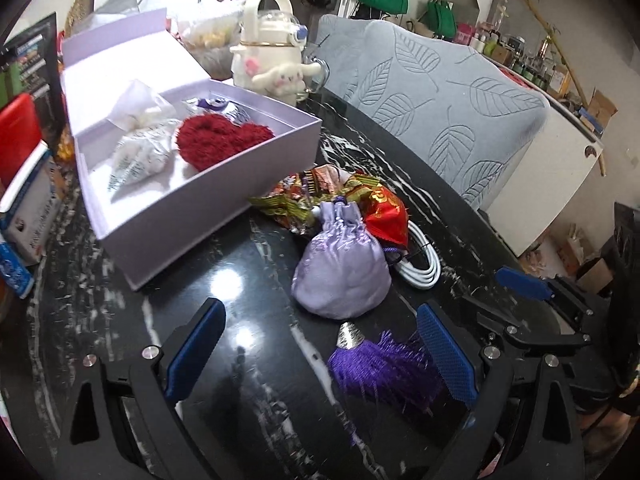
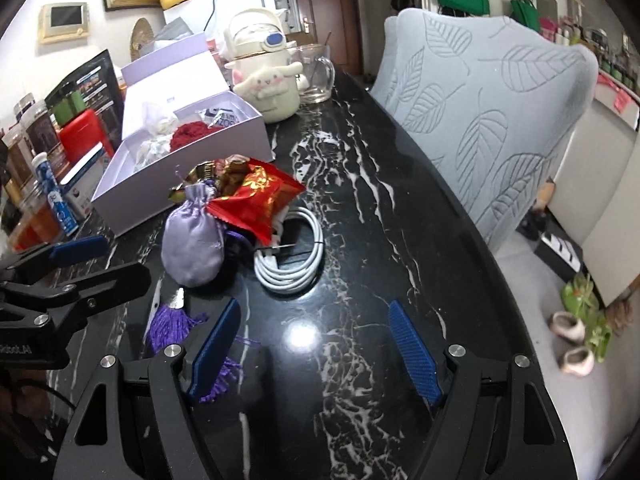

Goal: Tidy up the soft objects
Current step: 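Grasp the lavender drawstring pouch with left tool while right tool grasps white cable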

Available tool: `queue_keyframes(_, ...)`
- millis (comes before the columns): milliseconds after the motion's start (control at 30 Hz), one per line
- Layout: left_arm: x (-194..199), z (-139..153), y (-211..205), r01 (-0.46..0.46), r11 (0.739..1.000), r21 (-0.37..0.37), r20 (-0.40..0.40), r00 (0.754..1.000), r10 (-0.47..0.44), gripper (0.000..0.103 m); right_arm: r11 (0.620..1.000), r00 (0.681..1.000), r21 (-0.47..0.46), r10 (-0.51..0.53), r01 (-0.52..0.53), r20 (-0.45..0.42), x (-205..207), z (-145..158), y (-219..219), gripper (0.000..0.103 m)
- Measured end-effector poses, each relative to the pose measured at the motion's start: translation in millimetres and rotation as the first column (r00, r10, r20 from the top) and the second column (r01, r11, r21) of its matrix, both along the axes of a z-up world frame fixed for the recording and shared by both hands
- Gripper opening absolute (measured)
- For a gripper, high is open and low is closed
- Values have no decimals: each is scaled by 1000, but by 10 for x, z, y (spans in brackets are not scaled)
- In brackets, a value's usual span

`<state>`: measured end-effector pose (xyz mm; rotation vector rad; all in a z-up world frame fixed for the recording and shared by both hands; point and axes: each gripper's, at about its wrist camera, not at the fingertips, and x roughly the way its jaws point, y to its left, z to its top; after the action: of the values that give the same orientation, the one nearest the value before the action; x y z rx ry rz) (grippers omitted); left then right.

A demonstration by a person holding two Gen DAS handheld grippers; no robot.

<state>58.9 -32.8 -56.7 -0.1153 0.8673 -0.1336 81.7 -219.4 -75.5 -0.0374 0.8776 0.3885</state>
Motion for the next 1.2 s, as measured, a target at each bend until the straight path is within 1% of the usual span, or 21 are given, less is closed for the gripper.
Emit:
queue_keyframes(100, 90, -37, -8, 0, 999, -32, -22, 1000, -1, 98, 1000, 1000, -4, 12, -12, -7, 65, -27, -11, 77)
queue_keyframes(167, 158, -70, -16, -1, 999, -37, -41, 999, -1, 98, 1000, 1000, -7, 18, -18, -9, 114, -42, -7, 77)
queue_keyframes(400, 364, -190, -86, 7, 1000, -26, -84, 996, -9, 98, 999, 999, -14, 35, -35, -31, 271, -119, 29, 77)
queue_keyframes(533, 476, -281, -152, 36, 999, -25, -121, 992, -39, 97, 995, 997, -62, 72, -73, -29, 329, -170, 114, 77)
queue_keyframes(600, 521, -329, -169, 44, 999, -30, -139, 989, -48, 89, 993, 996, -78, 89, -91, -24, 346, -184, 161, 77)
queue_keyframes(667, 542, -333, -198, 53, 998, -19, -128, 990, -55, 74, 990, 994, -90, 106, -108, -23, 364, -192, 210, 78)
queue_keyframes(767, 551, -324, -220, 63, 998, 7, -115, 992, -61, 61, 986, 991, -105, 130, -131, -16, 390, -205, 299, 78)
queue_keyframes(867, 553, -316, -225, 70, 997, 29, -101, 993, -66, 56, 978, 988, -143, 155, -154, -2, 413, -225, 390, 78)
queue_keyframes(933, 537, -314, -207, 75, 997, 31, -96, 993, -71, 56, 975, 985, -142, 174, -172, -2, 434, -229, 432, 79)
queue_keyframes(1033, 516, -296, -155, 71, 997, 28, -95, 993, -68, 55, 972, 983, -143, 185, -184, -7, 450, -232, 467, 79)
queue_keyframes(1067, 495, -286, -133, 69, 997, 25, -93, 993, -66, 55, 973, 983, -143, 182, -182, -8, 454, -232, 467, 78)
queue_keyframes(1100, 480, -277, -113, 66, 998, 23, -91, 994, -63, 55, 974, 984, -142, 180, -179, -4, 456, -226, 463, 72)
queue_keyframes(1133, 458, -266, -95, 65, 998, 24, -88, 994, -63, 55, 975, 984, -139, 177, -175, 1, 453, -217, 455, 60)
queue_keyframes(1200, 416, -244, -56, 62, 998, 22, -84, 995, -60, 55, 978, 986, -132, 166, -163, 7, 452, -203, 428, 49)
